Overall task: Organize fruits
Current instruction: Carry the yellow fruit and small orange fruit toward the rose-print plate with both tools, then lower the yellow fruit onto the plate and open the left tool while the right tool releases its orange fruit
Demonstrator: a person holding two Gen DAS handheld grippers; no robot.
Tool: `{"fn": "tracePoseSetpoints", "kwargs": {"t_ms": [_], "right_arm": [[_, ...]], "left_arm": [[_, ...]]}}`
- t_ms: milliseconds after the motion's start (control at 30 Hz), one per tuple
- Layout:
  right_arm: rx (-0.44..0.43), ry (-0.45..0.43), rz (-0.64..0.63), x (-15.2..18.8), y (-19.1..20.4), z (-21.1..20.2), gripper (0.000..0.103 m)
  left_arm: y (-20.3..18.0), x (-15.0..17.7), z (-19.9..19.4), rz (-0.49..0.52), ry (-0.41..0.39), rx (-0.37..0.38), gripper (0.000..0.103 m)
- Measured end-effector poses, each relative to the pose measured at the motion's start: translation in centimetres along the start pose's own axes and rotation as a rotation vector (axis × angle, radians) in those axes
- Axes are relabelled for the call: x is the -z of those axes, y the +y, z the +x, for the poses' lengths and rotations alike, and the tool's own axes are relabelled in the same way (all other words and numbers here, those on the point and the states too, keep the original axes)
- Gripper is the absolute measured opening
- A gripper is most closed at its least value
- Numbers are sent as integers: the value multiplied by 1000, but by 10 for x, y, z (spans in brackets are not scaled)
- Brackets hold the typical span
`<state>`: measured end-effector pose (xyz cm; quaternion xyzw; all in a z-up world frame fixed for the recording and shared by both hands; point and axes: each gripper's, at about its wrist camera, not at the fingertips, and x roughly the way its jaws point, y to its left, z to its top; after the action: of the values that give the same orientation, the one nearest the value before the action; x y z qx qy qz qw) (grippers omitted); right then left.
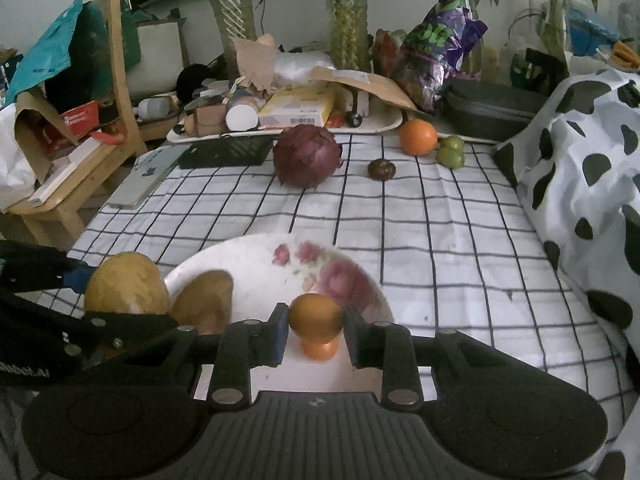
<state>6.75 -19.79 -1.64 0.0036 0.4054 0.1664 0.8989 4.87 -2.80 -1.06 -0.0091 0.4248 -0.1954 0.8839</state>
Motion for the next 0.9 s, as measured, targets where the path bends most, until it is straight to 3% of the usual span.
{"fn": "tracePoseSetpoints", "kwargs": {"t_ms": [467,900], "right_arm": [[-45,74,29,21,7,-10,31],[-50,128,37,23,4,2,31]], "left_arm": [[-19,24,8,33,78,12,55],[-14,25,28,-6,157,-9,58]]}}
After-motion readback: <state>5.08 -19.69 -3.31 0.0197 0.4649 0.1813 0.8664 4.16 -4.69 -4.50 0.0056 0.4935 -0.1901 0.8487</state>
